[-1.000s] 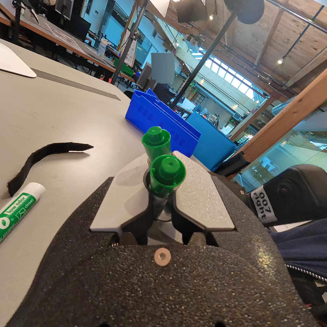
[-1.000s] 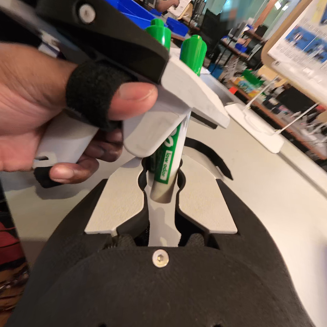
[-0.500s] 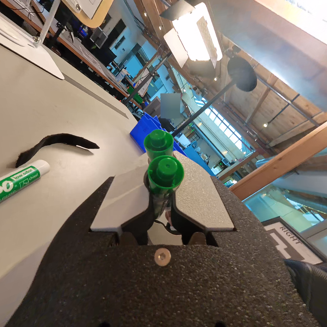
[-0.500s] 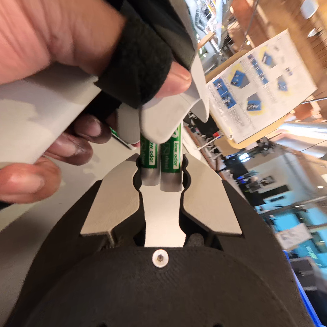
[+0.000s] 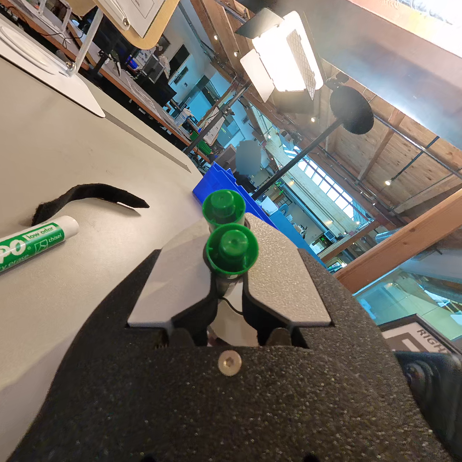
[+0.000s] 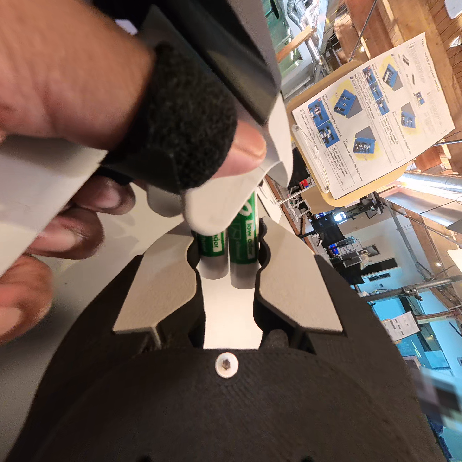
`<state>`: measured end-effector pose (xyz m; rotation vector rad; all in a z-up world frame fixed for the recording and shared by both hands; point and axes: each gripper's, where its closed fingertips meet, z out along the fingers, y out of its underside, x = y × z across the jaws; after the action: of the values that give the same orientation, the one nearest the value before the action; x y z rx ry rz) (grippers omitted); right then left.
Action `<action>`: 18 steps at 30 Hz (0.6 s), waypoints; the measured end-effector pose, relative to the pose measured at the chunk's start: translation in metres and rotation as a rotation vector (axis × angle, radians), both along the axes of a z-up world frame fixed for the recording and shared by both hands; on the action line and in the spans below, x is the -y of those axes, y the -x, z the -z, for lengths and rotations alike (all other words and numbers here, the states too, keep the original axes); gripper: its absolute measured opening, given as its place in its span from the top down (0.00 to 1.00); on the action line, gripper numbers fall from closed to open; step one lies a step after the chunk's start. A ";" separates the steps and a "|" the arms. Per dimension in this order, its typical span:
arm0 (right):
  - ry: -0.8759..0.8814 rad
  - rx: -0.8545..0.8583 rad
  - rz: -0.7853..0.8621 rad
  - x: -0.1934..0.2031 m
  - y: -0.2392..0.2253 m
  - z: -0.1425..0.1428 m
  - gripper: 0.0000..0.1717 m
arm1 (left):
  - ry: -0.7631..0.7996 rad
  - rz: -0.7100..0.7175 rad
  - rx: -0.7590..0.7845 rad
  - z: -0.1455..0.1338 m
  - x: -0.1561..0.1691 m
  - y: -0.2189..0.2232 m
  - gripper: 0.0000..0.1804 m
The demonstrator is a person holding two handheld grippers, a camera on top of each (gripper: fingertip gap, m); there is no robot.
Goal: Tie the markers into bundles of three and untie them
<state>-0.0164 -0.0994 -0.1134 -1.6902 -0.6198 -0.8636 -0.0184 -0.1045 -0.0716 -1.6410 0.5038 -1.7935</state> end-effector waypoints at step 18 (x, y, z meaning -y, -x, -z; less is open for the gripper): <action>0.015 0.019 0.028 -0.001 -0.009 0.003 0.73 | -0.116 0.060 0.000 -0.002 0.023 -0.005 0.90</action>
<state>-0.0075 -0.0988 -0.1162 -1.7090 -0.6182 -0.8979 -0.0139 -0.1275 -0.0700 -1.5621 0.6514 -1.7733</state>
